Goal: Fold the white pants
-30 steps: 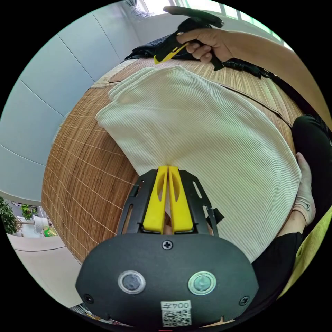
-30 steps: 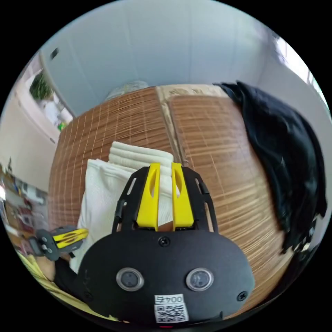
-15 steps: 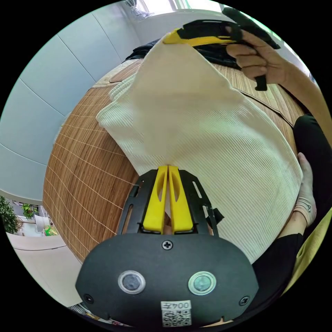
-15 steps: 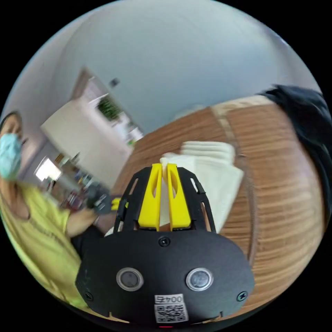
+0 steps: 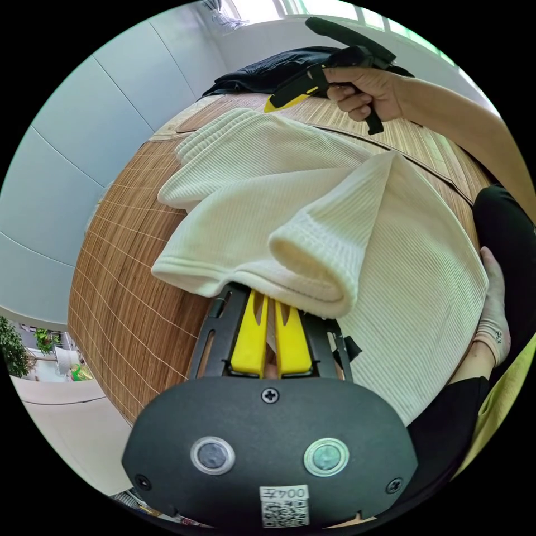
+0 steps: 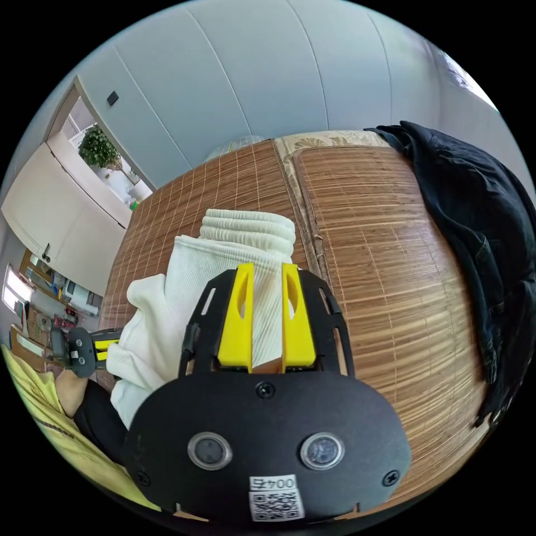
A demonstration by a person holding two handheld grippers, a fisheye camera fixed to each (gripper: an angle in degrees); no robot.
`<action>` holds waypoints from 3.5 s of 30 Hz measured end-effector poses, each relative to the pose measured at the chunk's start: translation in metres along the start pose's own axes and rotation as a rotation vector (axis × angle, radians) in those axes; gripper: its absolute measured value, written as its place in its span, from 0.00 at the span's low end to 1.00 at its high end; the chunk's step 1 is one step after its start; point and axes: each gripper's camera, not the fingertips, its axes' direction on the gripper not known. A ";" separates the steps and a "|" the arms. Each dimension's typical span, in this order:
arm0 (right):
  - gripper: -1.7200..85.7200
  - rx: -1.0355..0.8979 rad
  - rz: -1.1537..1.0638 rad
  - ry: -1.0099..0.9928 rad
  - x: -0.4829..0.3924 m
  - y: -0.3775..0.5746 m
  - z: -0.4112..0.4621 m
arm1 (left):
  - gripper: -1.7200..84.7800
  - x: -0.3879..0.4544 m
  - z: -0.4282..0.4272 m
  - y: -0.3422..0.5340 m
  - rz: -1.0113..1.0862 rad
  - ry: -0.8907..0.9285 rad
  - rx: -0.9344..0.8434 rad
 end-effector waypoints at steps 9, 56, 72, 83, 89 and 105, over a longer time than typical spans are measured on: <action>0.04 -0.053 -0.071 0.099 -0.016 0.003 0.011 | 0.02 0.008 -0.003 -0.002 0.003 -0.014 0.002; 0.05 -0.373 -1.231 0.193 -0.298 0.076 -0.020 | 0.03 -0.010 -0.030 -0.018 0.001 -0.025 0.006; 0.12 0.056 0.532 -0.354 0.081 0.036 -0.056 | 0.02 -0.043 -0.040 -0.025 -0.008 0.002 0.009; 0.05 0.094 0.257 -0.294 0.033 0.013 -0.091 | 0.02 -0.060 -0.045 -0.028 -0.007 -0.006 0.009; 0.07 0.091 0.053 0.275 -0.037 0.002 -0.114 | 0.02 -0.070 -0.046 -0.030 -0.003 -0.008 0.006; 0.09 -0.176 -0.341 0.098 -0.183 -0.088 -0.041 | 0.02 -0.089 -0.042 -0.025 -0.002 -0.019 0.009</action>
